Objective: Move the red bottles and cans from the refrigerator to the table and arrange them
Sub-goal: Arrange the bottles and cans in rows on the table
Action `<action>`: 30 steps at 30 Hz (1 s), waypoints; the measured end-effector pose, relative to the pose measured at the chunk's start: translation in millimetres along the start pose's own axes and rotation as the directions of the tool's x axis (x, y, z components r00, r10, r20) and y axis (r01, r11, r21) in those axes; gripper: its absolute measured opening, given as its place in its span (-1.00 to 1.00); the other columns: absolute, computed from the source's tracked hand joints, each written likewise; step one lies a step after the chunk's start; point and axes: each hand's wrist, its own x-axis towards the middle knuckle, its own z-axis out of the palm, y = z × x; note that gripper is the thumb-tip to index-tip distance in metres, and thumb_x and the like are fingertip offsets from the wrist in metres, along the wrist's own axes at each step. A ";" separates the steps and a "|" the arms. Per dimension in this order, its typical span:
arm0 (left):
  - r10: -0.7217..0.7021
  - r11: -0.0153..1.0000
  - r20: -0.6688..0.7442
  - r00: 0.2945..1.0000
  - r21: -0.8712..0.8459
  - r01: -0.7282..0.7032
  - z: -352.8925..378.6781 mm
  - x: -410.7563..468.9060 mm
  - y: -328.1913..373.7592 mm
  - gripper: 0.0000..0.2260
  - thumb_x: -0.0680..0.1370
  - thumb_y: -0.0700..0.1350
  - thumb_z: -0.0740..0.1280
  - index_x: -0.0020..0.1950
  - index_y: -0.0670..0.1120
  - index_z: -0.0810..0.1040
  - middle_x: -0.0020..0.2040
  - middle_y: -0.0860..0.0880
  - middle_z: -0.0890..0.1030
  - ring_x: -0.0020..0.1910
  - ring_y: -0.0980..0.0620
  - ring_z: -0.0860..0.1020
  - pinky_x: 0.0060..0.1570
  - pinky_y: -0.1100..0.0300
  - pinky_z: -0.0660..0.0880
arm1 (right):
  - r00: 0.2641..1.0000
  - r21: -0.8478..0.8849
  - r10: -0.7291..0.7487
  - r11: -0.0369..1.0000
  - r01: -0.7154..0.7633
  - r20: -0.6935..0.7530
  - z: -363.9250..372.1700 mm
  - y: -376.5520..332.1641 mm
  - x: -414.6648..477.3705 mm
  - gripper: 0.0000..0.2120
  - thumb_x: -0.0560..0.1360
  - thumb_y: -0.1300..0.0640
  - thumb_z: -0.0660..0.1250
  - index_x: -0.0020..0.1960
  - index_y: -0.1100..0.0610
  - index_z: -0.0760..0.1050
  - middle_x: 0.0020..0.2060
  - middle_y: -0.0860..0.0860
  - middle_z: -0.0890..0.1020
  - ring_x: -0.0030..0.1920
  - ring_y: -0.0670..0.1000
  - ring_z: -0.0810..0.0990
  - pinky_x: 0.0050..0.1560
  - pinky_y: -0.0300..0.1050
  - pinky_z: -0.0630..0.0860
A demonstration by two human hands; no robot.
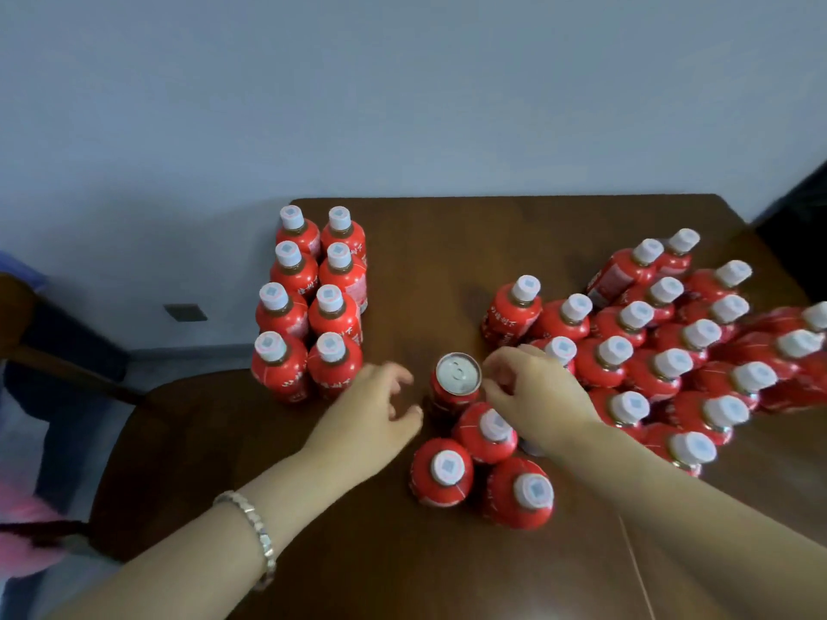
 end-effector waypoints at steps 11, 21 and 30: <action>-0.179 0.933 0.297 0.938 0.354 0.066 53.7 -8.4 42.7 -0.80 0.43 -0.11 0.36 -0.02 -0.07 0.40 0.11 -0.12 0.45 0.07 -0.16 0.51 0.01 0.05 0.46 | 0.973 -0.103 -0.003 0.994 0.028 0.233 21.5 35.5 -18.8 -0.64 0.46 0.01 0.34 0.19 0.11 0.38 0.13 0.05 0.49 0.12 0.09 0.53 0.04 -0.04 0.49; -0.057 0.992 -0.027 0.998 0.108 0.060 -27.1 11.8 90.4 -0.82 0.38 -0.03 0.41 -0.18 -0.08 0.46 -0.21 0.01 0.51 -0.22 0.08 0.51 -0.33 0.19 0.44 | 0.958 0.300 -0.006 0.949 0.095 -0.285 -68.5 7.5 2.9 -0.71 0.37 0.00 0.40 -0.13 0.10 0.32 -0.25 -0.04 0.51 -0.21 0.01 0.51 -0.30 -0.12 0.38; 0.064 0.954 -0.222 0.973 0.298 0.006 -56.6 126.9 93.3 -0.83 0.45 -0.10 0.33 -0.04 -0.12 0.41 -0.06 -0.07 0.40 -0.14 -0.09 0.49 -0.26 0.15 0.32 | 0.980 0.512 0.106 0.859 -0.006 -0.166 -61.3 -7.4 117.8 -0.71 0.52 0.02 0.30 0.02 0.13 0.22 -0.07 0.06 0.55 -0.14 0.04 0.53 -0.13 -0.09 0.41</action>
